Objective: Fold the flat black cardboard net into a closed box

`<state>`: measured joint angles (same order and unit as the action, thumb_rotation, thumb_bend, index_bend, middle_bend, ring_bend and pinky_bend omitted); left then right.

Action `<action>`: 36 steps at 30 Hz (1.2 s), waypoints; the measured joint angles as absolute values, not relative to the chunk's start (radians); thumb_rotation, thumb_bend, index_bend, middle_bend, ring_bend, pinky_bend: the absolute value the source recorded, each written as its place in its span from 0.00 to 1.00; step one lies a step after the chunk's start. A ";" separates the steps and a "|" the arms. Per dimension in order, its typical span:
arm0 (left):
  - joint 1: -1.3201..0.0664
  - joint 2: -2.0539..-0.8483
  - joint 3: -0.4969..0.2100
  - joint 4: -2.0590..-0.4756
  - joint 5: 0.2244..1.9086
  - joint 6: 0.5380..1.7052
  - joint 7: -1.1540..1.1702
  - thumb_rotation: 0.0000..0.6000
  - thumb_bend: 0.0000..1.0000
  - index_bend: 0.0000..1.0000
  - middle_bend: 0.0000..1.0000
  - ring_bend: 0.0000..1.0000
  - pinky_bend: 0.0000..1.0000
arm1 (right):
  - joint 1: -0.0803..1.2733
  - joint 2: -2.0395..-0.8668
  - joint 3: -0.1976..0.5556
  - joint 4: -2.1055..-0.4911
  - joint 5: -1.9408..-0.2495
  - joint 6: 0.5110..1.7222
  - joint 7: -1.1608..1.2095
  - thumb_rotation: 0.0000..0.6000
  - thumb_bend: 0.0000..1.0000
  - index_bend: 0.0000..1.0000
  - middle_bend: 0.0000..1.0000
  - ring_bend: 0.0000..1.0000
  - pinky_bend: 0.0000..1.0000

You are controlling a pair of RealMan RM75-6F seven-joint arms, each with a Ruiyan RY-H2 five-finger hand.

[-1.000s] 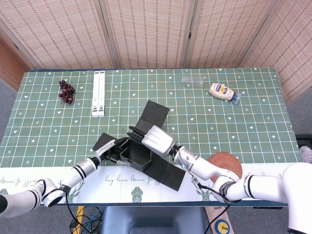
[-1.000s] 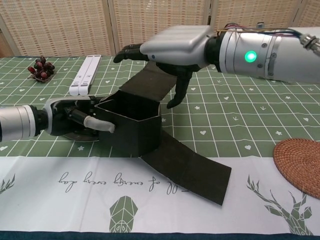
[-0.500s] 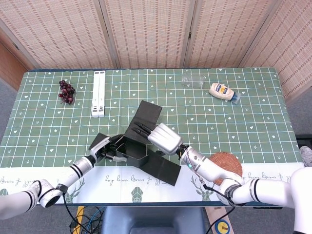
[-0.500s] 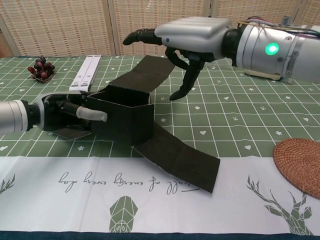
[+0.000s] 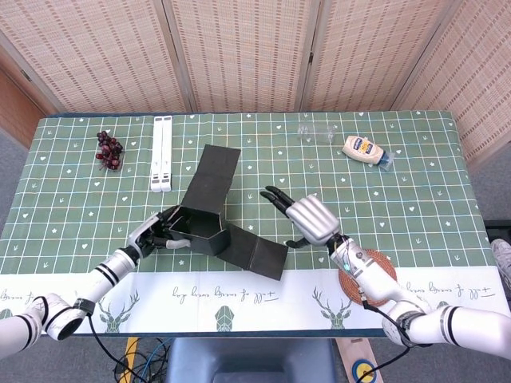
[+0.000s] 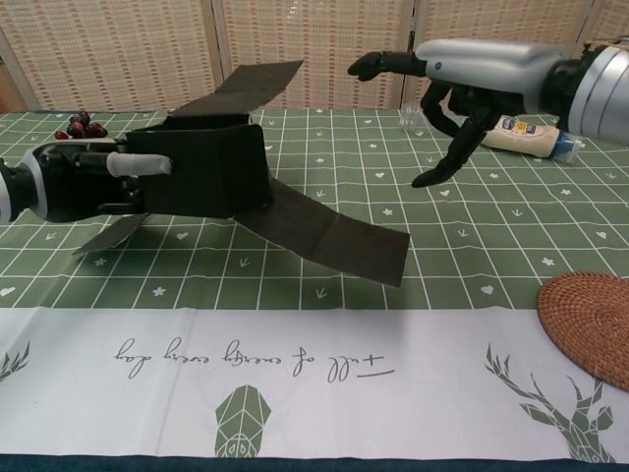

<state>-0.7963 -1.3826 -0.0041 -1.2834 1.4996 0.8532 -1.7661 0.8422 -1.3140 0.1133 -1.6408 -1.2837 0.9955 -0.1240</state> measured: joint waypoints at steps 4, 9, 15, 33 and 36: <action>-0.787 -1.345 -0.020 -1.298 1.499 0.869 -1.789 1.00 0.14 0.23 0.21 0.72 1.00 | 0.802 -1.300 0.116 -1.639 -1.238 1.003 -0.069 1.00 0.13 0.00 0.13 0.75 1.00; -0.780 -1.294 -0.044 -1.319 1.494 0.883 -1.805 1.00 0.14 0.23 0.21 0.72 1.00 | 0.752 -1.294 0.118 -1.618 -1.209 1.011 -0.012 1.00 0.14 0.00 0.20 0.76 1.00; -0.780 -1.242 -0.086 -1.340 1.458 0.866 -1.811 1.00 0.14 0.23 0.21 0.72 1.00 | 0.710 -1.309 0.116 -1.580 -1.213 1.019 0.078 1.00 0.18 0.14 0.31 0.80 1.00; -0.785 -1.161 -0.174 -1.462 1.414 0.810 -1.815 1.00 0.14 0.21 0.21 0.72 1.00 | 0.712 -1.522 0.103 -1.427 -1.317 0.974 0.050 1.00 0.21 0.21 0.33 0.82 1.00; -0.785 -1.162 -0.177 -1.480 1.414 0.802 -1.781 1.00 0.14 0.21 0.21 0.72 1.00 | 0.742 -1.570 0.127 -1.413 -1.321 0.961 0.021 1.00 0.22 0.21 0.33 0.82 1.00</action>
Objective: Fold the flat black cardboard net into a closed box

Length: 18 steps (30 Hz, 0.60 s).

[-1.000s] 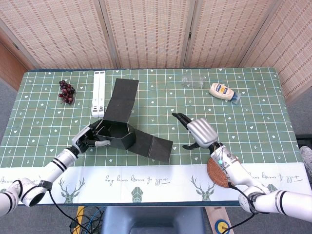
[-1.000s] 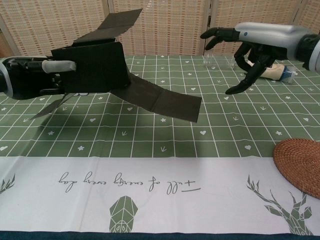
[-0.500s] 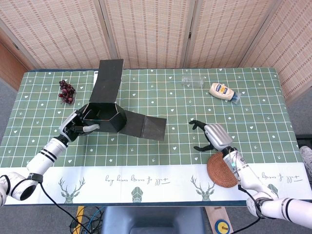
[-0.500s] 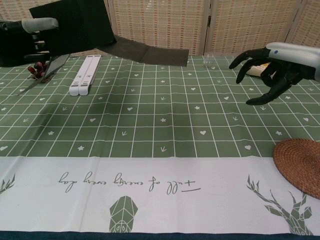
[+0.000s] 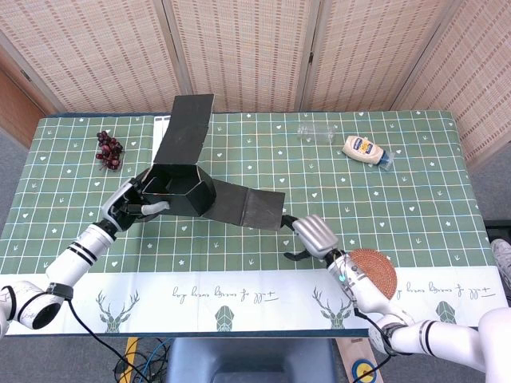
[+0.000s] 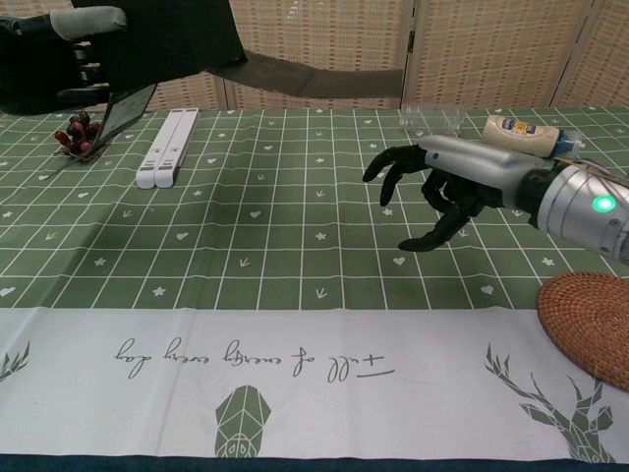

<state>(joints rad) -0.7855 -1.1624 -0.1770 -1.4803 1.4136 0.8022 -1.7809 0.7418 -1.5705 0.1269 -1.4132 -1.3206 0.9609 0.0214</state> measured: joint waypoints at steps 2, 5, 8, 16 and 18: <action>-0.786 -1.167 -0.178 -1.490 1.413 0.797 -1.761 1.00 0.14 0.21 0.21 0.72 1.00 | 0.765 -1.597 0.144 -1.407 -1.325 0.952 -0.003 1.00 0.22 0.21 0.33 0.82 1.00; -0.787 -1.179 -0.177 -1.500 1.415 0.786 -1.731 1.00 0.14 0.21 0.21 0.72 1.00 | 0.795 -1.624 0.165 -1.408 -1.332 0.943 -0.035 1.00 0.22 0.21 0.33 0.83 1.00; -0.788 -1.196 -0.172 -1.499 1.422 0.781 -1.698 1.00 0.14 0.21 0.21 0.72 1.00 | 0.812 -1.637 0.180 -1.414 -1.340 0.942 -0.063 1.00 0.23 0.21 0.33 0.83 1.00; -0.789 -1.243 -0.153 -1.465 1.450 0.786 -1.589 1.00 0.14 0.22 0.21 0.72 1.00 | 0.821 -1.631 0.183 -1.450 -1.342 0.949 -0.142 1.00 0.23 0.21 0.33 0.83 1.00; -0.788 -1.258 -0.147 -1.448 1.456 0.790 -1.559 1.00 0.14 0.22 0.21 0.72 1.00 | 0.820 -1.622 0.181 -1.463 -1.336 0.947 -0.161 1.00 0.23 0.21 0.33 0.83 1.00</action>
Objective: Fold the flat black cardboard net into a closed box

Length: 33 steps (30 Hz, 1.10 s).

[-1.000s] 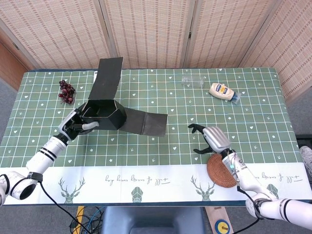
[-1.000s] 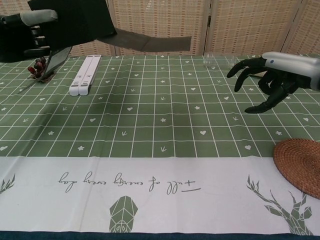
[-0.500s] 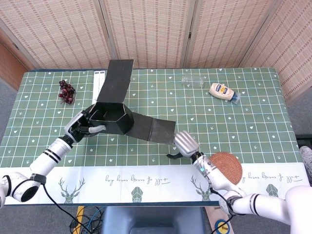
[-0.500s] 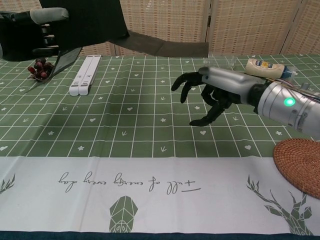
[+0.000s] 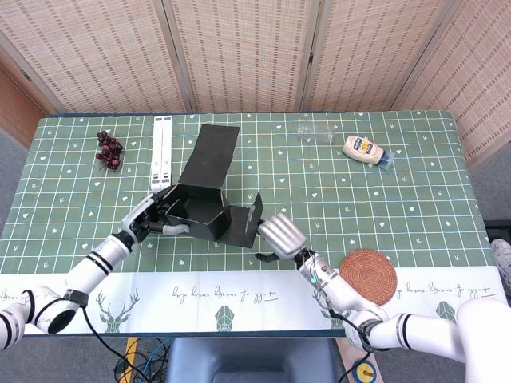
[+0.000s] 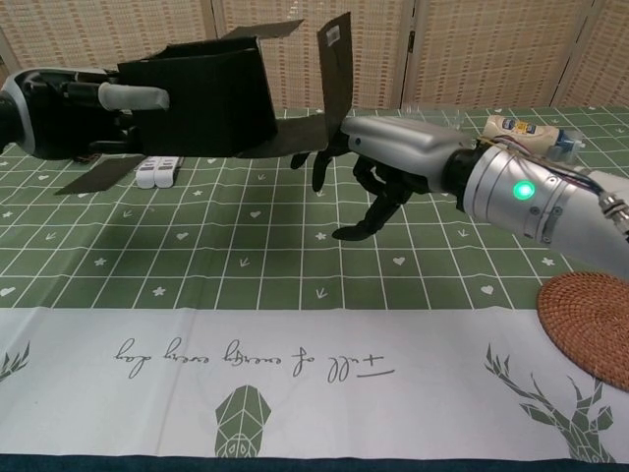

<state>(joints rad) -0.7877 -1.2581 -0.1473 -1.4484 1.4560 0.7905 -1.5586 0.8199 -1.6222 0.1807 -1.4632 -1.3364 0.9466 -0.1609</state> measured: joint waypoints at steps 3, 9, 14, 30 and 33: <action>-0.787 -1.272 -0.138 -1.430 1.467 0.797 -1.515 1.00 0.14 0.22 0.21 0.72 1.00 | 0.820 -1.606 0.179 -1.484 -1.325 0.941 -0.192 1.00 0.23 0.21 0.34 0.84 1.00; -0.785 -1.305 -0.120 -1.413 1.482 0.808 -1.446 1.00 0.14 0.22 0.21 0.72 1.00 | 0.830 -1.590 0.184 -1.513 -1.301 0.925 -0.239 1.00 0.23 0.21 0.34 0.84 1.00; -0.783 -1.335 -0.110 -1.398 1.480 0.810 -1.408 1.00 0.14 0.22 0.21 0.72 1.00 | 0.839 -1.586 0.180 -1.527 -1.291 0.915 -0.275 1.00 0.23 0.21 0.34 0.84 1.00; -0.776 -1.393 -0.101 -1.355 1.453 0.801 -1.325 1.00 0.14 0.22 0.21 0.72 1.00 | 0.828 -1.594 0.165 -1.536 -1.348 0.992 -0.323 1.00 0.24 0.21 0.38 0.85 1.00; -0.776 -1.402 -0.100 -1.353 1.452 0.796 -1.325 1.00 0.14 0.22 0.21 0.72 1.00 | 0.829 -1.612 0.164 -1.513 -1.391 1.018 -0.310 1.00 0.24 0.21 0.38 0.85 1.00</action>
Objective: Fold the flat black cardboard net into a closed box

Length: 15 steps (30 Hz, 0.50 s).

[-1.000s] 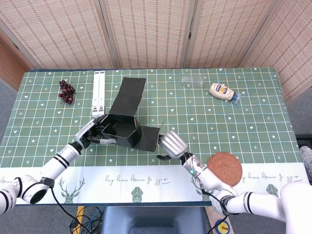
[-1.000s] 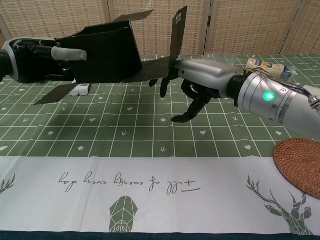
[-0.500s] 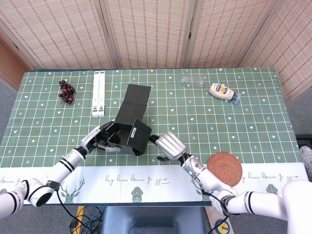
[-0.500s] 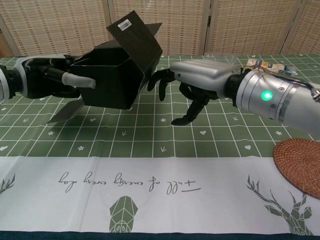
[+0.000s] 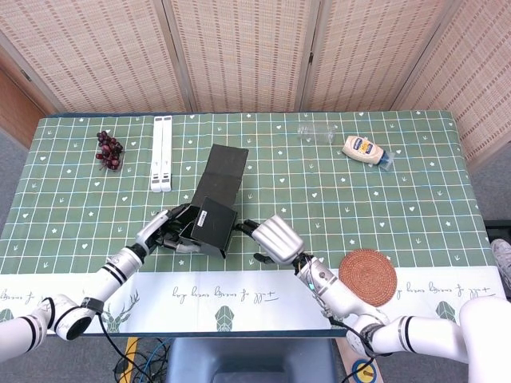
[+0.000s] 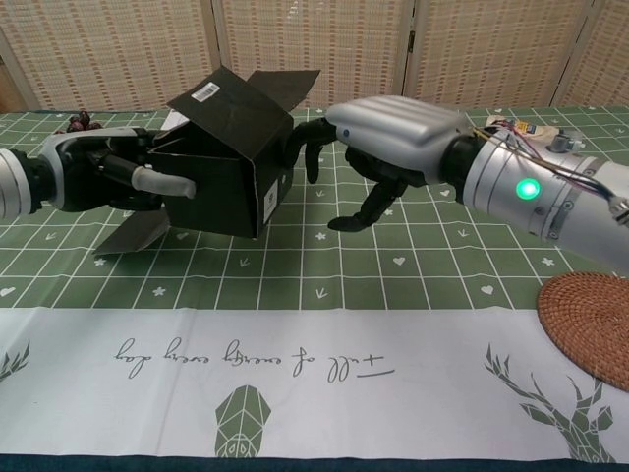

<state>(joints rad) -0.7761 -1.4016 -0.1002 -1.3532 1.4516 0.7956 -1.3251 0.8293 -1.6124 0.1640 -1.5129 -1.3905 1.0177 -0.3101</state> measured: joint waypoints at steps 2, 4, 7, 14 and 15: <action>-0.776 -1.406 -0.099 -1.352 1.453 0.793 -1.325 1.00 0.14 0.22 0.21 0.72 1.00 | 0.832 -1.630 0.163 -1.491 -1.422 1.037 -0.299 1.00 0.25 0.21 0.38 0.85 1.00; -0.776 -1.410 -0.098 -1.350 1.454 0.791 -1.325 1.00 0.14 0.22 0.21 0.72 1.00 | 0.835 -1.651 0.162 -1.464 -1.452 1.055 -0.287 1.00 0.25 0.21 0.38 0.85 1.00; -0.775 -1.417 -0.096 -1.346 1.455 0.789 -1.327 1.00 0.14 0.22 0.21 0.72 1.00 | 0.842 -1.681 0.159 -1.422 -1.492 1.076 -0.273 1.00 0.25 0.21 0.37 0.84 1.00; -0.770 -1.439 -0.088 -1.332 1.459 0.786 -1.332 1.00 0.14 0.22 0.21 0.72 1.00 | 0.854 -1.740 0.142 -1.326 -1.575 1.130 -0.243 1.00 0.25 0.21 0.35 0.85 1.00; -0.770 -1.444 -0.087 -1.328 1.460 0.787 -1.332 1.00 0.14 0.22 0.21 0.72 1.00 | 0.855 -1.747 0.140 -1.316 -1.584 1.136 -0.235 1.00 0.25 0.21 0.34 0.85 1.00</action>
<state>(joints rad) -0.7699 -1.4440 -0.0872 -1.3278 1.4601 0.7866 -1.3320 0.8545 -1.7472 0.1399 -1.3155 -1.5841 1.1364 -0.2354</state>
